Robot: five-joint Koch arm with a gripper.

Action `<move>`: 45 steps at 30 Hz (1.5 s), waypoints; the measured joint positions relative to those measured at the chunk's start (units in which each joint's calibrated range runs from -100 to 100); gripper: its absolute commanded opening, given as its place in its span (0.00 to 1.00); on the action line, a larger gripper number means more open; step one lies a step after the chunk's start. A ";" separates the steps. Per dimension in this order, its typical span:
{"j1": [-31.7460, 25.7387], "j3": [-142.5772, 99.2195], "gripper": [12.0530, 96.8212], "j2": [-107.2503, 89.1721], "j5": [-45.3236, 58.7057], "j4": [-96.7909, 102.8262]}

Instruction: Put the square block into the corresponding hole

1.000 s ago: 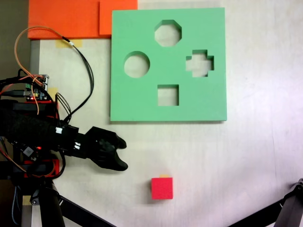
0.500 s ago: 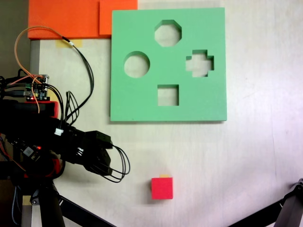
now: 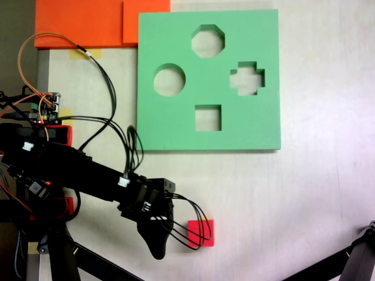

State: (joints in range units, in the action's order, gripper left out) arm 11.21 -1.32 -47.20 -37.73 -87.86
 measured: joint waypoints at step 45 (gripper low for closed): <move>1.90 20.97 0.52 54.31 2.34 -0.10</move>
State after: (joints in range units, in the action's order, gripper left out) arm 13.11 19.65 7.11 -35.38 -87.96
